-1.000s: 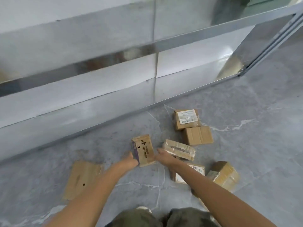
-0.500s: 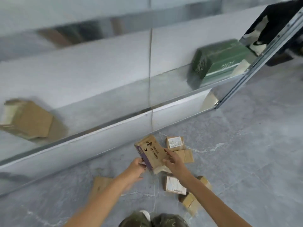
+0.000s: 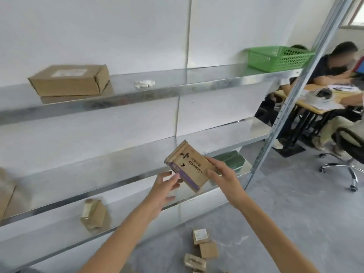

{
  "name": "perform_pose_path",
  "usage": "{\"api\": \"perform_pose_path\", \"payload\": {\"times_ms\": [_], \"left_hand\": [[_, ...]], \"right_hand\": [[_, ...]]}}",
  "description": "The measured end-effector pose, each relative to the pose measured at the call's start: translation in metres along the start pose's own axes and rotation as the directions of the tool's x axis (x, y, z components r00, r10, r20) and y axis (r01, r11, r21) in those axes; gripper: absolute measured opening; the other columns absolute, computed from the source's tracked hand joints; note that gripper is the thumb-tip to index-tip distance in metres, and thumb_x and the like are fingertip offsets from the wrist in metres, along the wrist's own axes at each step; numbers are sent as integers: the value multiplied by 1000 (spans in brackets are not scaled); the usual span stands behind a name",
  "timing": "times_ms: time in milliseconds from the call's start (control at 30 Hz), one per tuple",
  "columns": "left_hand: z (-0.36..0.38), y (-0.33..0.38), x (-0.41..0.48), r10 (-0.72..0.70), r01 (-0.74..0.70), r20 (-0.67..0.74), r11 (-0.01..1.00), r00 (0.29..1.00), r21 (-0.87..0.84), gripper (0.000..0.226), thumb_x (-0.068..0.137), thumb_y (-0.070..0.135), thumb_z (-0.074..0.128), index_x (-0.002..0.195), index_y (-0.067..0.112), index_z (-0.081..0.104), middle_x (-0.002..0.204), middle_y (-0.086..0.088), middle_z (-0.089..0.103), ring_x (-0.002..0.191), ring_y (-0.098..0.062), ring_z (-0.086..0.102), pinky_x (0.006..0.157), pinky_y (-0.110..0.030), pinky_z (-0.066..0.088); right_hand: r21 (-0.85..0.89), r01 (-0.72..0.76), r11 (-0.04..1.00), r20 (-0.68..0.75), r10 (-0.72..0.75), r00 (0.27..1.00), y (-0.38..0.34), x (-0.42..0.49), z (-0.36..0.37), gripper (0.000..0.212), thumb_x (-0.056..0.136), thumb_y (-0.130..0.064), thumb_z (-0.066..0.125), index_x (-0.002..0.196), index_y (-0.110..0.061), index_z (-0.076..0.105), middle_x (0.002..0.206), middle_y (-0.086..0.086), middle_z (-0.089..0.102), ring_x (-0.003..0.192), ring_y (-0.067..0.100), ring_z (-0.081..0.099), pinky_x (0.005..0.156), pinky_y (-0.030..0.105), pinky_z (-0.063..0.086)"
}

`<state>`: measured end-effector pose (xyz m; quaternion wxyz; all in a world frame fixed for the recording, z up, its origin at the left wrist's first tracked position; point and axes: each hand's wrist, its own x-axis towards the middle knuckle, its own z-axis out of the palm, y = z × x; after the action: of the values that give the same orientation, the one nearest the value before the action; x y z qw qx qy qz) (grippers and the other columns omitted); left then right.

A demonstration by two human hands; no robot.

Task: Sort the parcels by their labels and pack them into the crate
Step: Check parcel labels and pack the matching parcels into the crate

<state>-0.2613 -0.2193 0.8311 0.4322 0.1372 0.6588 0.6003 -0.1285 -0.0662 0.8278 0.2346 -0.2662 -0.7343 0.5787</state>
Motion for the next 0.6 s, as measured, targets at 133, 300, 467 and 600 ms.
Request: {"api": "perform_pose_path", "payload": {"times_ms": [133,300,467,600], "left_hand": [[-10,41,-43,105,-102,-21,988,994,115,80,79,50,64,141,27,19,109,3,63,107,-15,60,93,-43,51],[-43,37,-104,165,-147,153,982,974,-122,82,69,34,77,137,29,31,113,-6,64,106,-23,65,80,-41,58],[-74,4,-173,217,-152,140,916,966,-371,77,60,17,82,124,16,40,106,-17,70,102,-31,67,82,-38,57],[-89,-14,-228,234,-186,103,921,967,-343,72,62,19,81,121,14,40,115,-16,67,104,-27,67,81,-39,57]], "right_hand": [[18,96,995,43,-97,994,-67,-30,-15,37,94,-8,55,129,-18,57,125,5,61,121,21,53,104,47,43],[22,207,978,72,-208,976,-102,-92,0,35,90,-8,61,120,-25,61,118,0,64,118,15,55,99,38,49],[38,160,986,-59,-158,986,-115,-158,45,57,80,-37,66,133,-35,44,139,-9,46,129,9,43,103,33,44],[280,-30,960,81,7,997,-116,-205,81,62,78,-50,59,135,-32,44,126,2,57,115,17,57,89,41,54]]}}
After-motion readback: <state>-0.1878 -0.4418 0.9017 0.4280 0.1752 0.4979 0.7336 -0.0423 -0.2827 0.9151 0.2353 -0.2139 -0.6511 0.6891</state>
